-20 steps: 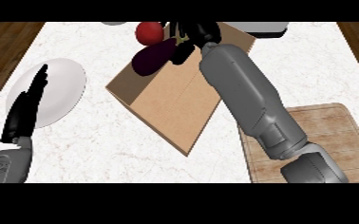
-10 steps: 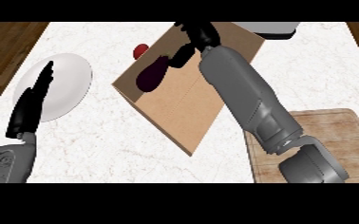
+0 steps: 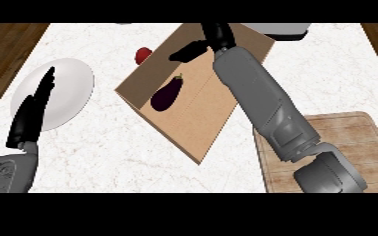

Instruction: Pick the eggplant from the cutting board and place it in the cardboard box

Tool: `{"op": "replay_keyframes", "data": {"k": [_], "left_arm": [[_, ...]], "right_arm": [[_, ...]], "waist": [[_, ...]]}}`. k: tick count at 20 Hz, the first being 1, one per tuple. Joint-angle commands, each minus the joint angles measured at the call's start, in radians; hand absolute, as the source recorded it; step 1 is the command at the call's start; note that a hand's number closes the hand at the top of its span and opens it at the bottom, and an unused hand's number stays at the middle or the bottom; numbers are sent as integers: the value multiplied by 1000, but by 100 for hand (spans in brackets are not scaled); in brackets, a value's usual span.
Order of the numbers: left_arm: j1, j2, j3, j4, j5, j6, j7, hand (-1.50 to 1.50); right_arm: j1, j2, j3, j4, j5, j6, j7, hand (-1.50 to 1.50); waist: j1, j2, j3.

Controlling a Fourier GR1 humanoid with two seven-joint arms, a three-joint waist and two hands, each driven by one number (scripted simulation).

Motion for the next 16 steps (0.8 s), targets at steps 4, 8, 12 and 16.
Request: {"op": "replay_keyframes", "data": {"k": [4, 8, 12, 16], "left_arm": [[43, 22, 19, -81, 0, -2, 68, 0], [69, -35, 4, -48, -16, 43, 14, 0], [96, 5, 27, -99, 12, -4, 20, 0], [79, 4, 34, -59, 16, -11, 0, 0]], "right_arm": [[-25, -36, -145, -3, -120, 27, -88, -150], [18, -124, -192, -6, -165, 146, -147, -150], [104, -258, -230, 22, -183, 221, -207, -150], [130, -351, -244, 38, -181, 296, -245, -150]], "waist": [[-32, -13, 1], [-50, -13, 0], [-50, -14, 1], [-52, -12, 0]]}}
